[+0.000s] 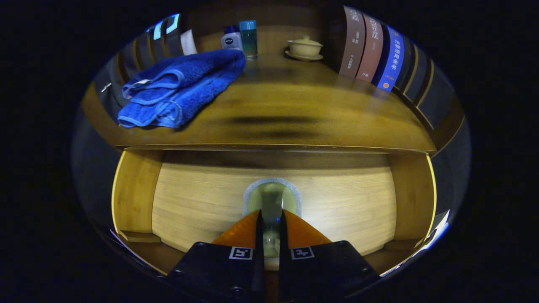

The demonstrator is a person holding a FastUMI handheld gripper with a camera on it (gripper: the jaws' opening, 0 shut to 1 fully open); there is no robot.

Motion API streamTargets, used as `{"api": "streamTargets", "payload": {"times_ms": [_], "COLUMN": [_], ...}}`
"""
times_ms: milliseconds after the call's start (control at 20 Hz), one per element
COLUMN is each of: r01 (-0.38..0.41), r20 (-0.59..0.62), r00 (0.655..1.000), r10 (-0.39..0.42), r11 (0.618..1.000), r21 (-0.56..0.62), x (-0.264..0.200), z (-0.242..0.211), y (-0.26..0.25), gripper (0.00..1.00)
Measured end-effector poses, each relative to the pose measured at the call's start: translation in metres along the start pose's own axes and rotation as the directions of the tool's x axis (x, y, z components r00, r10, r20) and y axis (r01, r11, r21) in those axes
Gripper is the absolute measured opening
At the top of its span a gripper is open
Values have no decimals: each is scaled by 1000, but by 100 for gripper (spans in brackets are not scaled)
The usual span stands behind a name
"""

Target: Pull open the drawer, take out the items inside it, and place them on the countertop above the cabinet.

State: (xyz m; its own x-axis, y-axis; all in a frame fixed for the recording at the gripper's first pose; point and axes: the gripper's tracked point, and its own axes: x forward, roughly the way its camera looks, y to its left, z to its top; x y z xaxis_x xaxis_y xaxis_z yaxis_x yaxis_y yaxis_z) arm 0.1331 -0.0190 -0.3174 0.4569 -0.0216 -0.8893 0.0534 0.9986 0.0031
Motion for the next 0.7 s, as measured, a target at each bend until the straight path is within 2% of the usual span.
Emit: {"api": "streamTargets", "payload": {"times_ms": [250, 500, 700], "r01": [-2, -29, -39], "r20": [159, 300, 352], "r00": [987, 954, 935], "r10": [2, 29, 37], "r11": [1000, 1000, 999], "r21": [-1, -4, -1], "x": [-56, -109, -116], "z": [17, 60, 107], "y": [3, 12, 12], "gripper": [18, 17, 18]}}
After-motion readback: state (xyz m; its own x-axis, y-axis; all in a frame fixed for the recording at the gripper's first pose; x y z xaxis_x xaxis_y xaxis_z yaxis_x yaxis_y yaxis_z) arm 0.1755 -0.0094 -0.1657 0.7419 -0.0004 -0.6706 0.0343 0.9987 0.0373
